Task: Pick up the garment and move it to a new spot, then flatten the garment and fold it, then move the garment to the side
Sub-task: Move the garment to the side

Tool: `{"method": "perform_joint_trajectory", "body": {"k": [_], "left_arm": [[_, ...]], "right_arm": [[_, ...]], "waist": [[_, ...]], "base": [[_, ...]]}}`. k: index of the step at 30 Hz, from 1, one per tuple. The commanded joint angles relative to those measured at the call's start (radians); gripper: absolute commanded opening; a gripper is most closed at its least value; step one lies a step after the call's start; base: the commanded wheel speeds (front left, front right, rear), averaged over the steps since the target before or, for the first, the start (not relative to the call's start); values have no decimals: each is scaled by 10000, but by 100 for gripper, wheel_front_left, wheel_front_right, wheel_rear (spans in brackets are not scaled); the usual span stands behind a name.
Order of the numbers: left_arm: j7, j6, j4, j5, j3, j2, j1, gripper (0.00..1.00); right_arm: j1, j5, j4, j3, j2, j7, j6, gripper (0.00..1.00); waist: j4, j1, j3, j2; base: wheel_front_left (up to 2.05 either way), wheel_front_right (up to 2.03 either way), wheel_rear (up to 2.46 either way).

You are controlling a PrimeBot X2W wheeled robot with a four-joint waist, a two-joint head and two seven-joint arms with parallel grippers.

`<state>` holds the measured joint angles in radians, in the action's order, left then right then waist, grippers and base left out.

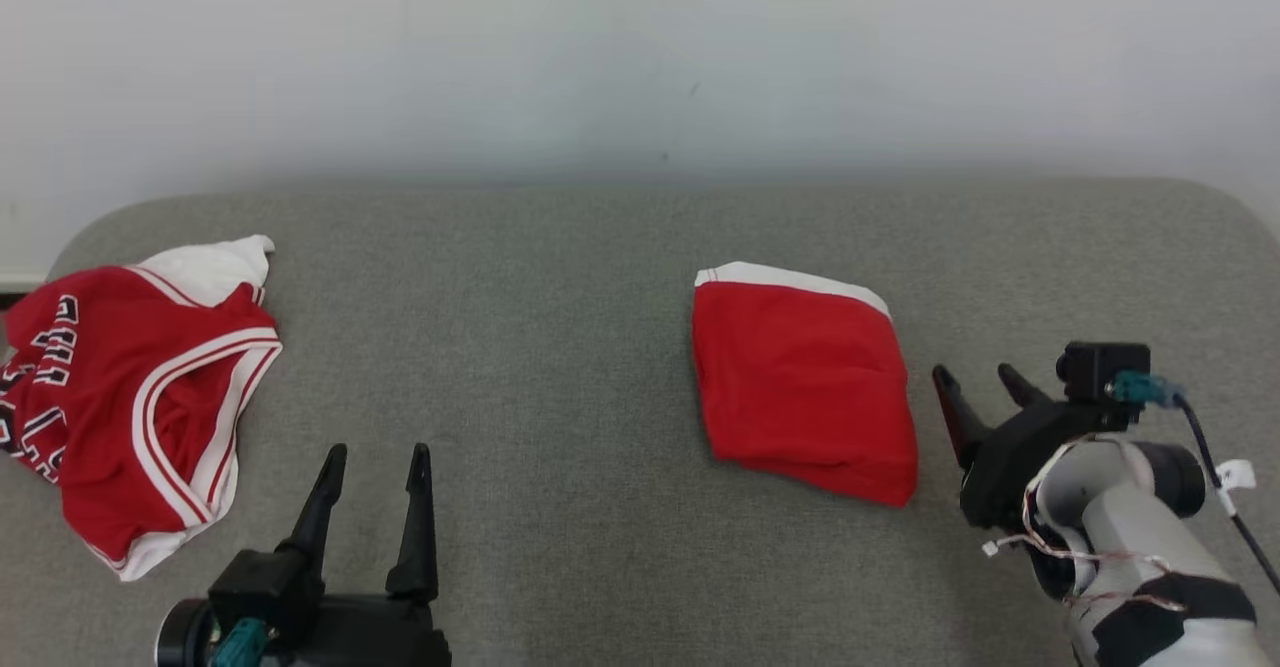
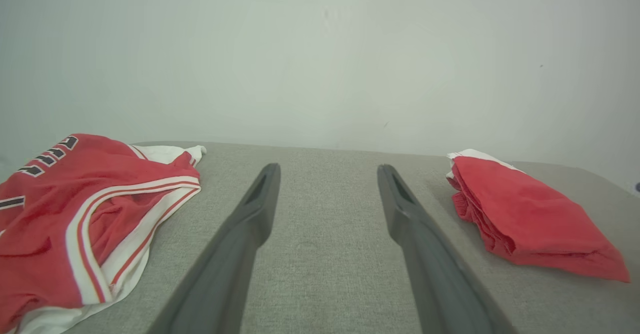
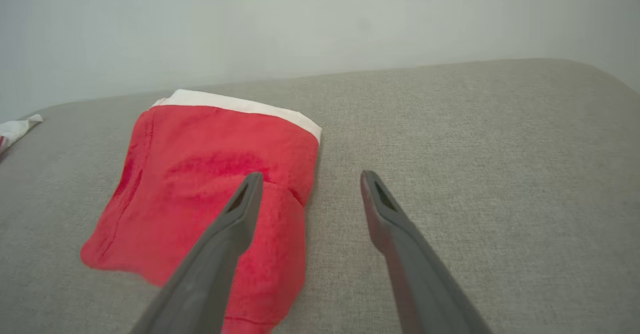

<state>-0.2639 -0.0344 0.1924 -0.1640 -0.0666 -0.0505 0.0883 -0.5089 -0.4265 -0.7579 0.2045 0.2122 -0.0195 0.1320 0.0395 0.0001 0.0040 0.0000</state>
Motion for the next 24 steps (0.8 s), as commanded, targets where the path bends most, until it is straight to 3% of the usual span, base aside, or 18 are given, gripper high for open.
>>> {"method": "perform_joint_trajectory", "body": {"k": [1,11,14,24], "left_arm": [[-5,-22,-19,31,-88,-3,271,100],[-5,-156,-44,-52,-555,-2,1068,100],[-5,-160,-76,-59,-600,1,1126,100],[-5,-237,-33,-6,-566,-2,1140,100]], "right_arm": [[-340,-42,-300,-52,79,-257,-28,100],[-2094,-523,-2467,-603,-288,-1956,-28,100],[-2287,-200,-3181,-554,-179,-2385,-28,100],[-2539,646,-4448,-654,-471,-2129,-28,100]], "waist": [[659,-1,792,0],[1469,-1,1672,0],[1557,-1,1736,0],[1350,-1,1812,0]], "base": [[0,0,0],[0,0,0],[0,0,0],[0,0,0]]}}
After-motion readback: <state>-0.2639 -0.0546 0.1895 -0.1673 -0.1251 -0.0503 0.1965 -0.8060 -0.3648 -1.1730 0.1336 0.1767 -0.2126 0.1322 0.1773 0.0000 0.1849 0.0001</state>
